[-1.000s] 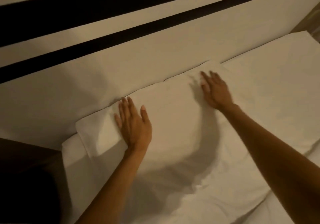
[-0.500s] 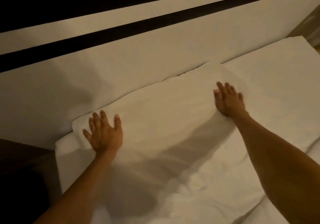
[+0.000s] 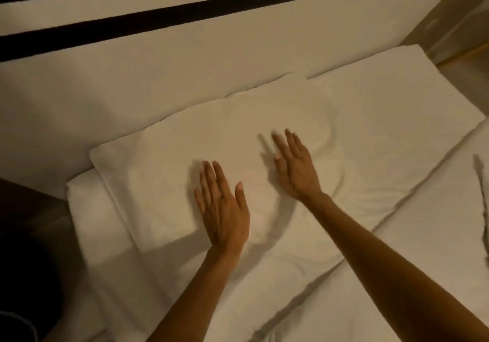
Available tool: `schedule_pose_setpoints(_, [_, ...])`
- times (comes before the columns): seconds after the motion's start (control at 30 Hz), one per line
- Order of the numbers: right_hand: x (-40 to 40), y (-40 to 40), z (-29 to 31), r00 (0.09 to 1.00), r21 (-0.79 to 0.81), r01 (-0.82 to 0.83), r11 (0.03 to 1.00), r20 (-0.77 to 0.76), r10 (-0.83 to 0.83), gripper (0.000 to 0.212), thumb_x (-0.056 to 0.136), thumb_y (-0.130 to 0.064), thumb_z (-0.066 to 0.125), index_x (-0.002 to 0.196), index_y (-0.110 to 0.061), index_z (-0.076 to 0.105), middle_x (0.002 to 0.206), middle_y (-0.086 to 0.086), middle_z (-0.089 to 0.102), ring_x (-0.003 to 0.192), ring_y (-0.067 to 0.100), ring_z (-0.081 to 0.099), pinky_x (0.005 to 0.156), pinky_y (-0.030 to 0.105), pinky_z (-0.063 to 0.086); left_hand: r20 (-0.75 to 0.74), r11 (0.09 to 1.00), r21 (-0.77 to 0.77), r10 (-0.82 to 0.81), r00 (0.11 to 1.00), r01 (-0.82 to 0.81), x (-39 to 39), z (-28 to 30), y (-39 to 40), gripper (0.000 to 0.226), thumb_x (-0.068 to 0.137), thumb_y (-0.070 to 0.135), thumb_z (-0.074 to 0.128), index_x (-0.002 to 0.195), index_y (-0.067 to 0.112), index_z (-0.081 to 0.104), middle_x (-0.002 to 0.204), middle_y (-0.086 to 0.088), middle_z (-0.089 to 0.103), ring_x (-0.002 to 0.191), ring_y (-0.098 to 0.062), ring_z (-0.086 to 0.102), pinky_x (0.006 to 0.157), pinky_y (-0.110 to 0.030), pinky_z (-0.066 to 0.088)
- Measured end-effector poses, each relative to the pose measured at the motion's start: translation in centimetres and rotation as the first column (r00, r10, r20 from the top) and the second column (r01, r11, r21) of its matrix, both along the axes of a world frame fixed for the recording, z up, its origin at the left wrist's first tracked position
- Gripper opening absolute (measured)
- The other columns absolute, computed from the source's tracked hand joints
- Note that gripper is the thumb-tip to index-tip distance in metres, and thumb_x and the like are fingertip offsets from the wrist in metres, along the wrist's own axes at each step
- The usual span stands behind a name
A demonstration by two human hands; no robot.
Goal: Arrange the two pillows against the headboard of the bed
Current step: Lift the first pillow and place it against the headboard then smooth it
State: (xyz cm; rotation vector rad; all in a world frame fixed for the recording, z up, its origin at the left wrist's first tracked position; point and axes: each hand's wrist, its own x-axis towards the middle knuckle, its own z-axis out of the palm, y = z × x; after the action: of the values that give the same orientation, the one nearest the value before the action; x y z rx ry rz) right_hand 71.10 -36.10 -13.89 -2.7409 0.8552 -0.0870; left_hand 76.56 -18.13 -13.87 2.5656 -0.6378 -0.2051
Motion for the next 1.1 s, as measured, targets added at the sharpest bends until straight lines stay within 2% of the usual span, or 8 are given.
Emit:
schedule_pose_setpoints(0.23, [-2.5, -0.1, -4.9, 0.992, 0.038, 0.122, 0.992, -0.039, -0.120, 0.053, 0.102, -0.044, 0.016, 0.154, -0.036, 0.015, 0.164, -0.001, 0.006, 0.152, 0.017, 0.004, 0.122, 0.039, 0.004, 0.098, 0.974, 0.183, -0.151, 0.984, 0.131, -1.8, -7.2, 5.0, 0.073, 0.099, 0.052, 0.009, 0.151, 0.005, 0.029, 0.158, -0.010, 0.028, 0.146, -0.025, 0.029, 0.119, -0.040, 0.013])
schedule_pose_setpoints(0.47, [-10.0, -10.4, -2.6, 0.801, -0.061, 0.501, 0.863, -0.346, -0.489, 0.062, 0.100, -0.051, 0.013, 0.156, -0.026, 0.001, 0.164, 0.005, 0.000, 0.152, 0.024, 0.002, 0.122, 0.050, 0.004, 0.059, 0.969, 0.236, 0.057, 0.997, -0.070, -0.3, -7.7, 11.7, 0.081, 0.096, 0.057, 0.007, 0.151, 0.003, 0.030, 0.159, -0.015, 0.027, 0.146, -0.031, 0.029, 0.115, -0.056, 0.018])
schedule_pose_setpoints(0.63, [-10.6, -9.4, 1.3, 0.827, -0.052, 0.504, 0.862, -0.257, -0.500, 0.062, 0.101, -0.048, 0.016, 0.156, -0.021, 0.005, 0.164, 0.011, 0.005, 0.151, 0.028, 0.005, 0.121, 0.050, 0.011, 0.042, 0.986, 0.146, 0.078, 0.996, -0.084, -1.1, -3.4, 9.8, 0.085, 0.096, 0.059, 0.004, 0.148, -0.003, 0.032, 0.157, -0.020, 0.027, 0.146, -0.034, 0.028, 0.115, -0.056, 0.020])
schedule_pose_setpoints(0.77, [-9.1, -5.1, 0.4, 0.905, 0.019, 0.374, 0.927, -0.228, -0.360, 0.059, 0.102, -0.043, 0.021, 0.156, -0.023, 0.006, 0.164, 0.010, 0.006, 0.151, 0.028, 0.008, 0.120, 0.047, 0.014, 0.014, 0.968, 0.199, -0.161, 0.987, 0.155, -4.9, -3.4, 9.7, 0.097, 0.088, 0.073, 0.008, 0.151, 0.001, 0.026, 0.159, -0.019, 0.023, 0.147, -0.031, 0.020, 0.117, -0.046, 0.005])
schedule_pose_setpoints(0.87, [-9.8, -2.8, -2.4, 0.937, 0.028, 0.236, 0.971, -0.270, -0.220, 0.059, 0.102, -0.047, 0.016, 0.156, -0.028, 0.000, 0.164, 0.006, -0.001, 0.152, 0.026, 0.004, 0.120, 0.048, 0.012, -0.003, 0.928, 0.285, -0.251, 0.968, 0.242, -5.7, -6.3, 11.9, 0.096, 0.086, 0.075, 0.007, 0.151, 0.006, 0.023, 0.158, -0.014, 0.028, 0.150, -0.022, 0.008, 0.116, -0.044, 0.009])
schedule_pose_setpoints(0.93, [-10.8, -2.9, -4.4, 0.916, 0.015, 0.258, 0.966, -0.323, -0.239, 0.060, 0.101, -0.048, 0.013, 0.155, -0.029, -0.004, 0.164, 0.003, -0.006, 0.152, 0.024, 0.002, 0.120, 0.048, 0.010, 0.005, 0.918, 0.310, -0.263, 0.965, 0.249, -5.0, -7.9, 13.2, 0.093, 0.086, 0.074, 0.008, 0.152, 0.010, 0.021, 0.159, -0.009, 0.028, 0.152, -0.014, -0.003, 0.119, -0.040, 0.004])
schedule_pose_setpoints(1.0, [-11.8, -4.1, -5.4, 0.861, -0.028, 0.356, 0.934, -0.379, -0.339, 0.060, 0.102, -0.045, 0.013, 0.155, -0.025, -0.007, 0.164, 0.002, -0.008, 0.152, 0.023, 0.000, 0.121, 0.049, 0.008, -0.008, 0.916, 0.327, -0.245, 0.970, 0.234, -4.1, -8.6, 14.3, 0.092, 0.088, 0.073, 0.008, 0.151, 0.007, 0.026, 0.158, -0.009, 0.028, 0.150, -0.019, 0.011, 0.120, -0.038, 0.000])
schedule_pose_setpoints(1.1, [-13.8, -5.7, -4.7, 0.766, -0.074, 0.493, 0.867, -0.434, -0.473, 0.062, 0.103, -0.041, 0.015, 0.155, -0.017, -0.006, 0.164, 0.006, -0.006, 0.152, 0.025, -0.001, 0.122, 0.050, 0.007, -0.047, 0.920, 0.338, -0.195, 0.980, 0.199, -4.1, -8.3, 16.0, 0.093, 0.091, 0.069, 0.006, 0.148, 0.000, 0.032, 0.156, -0.014, 0.033, 0.142, -0.026, 0.028, 0.115, -0.047, 0.016])
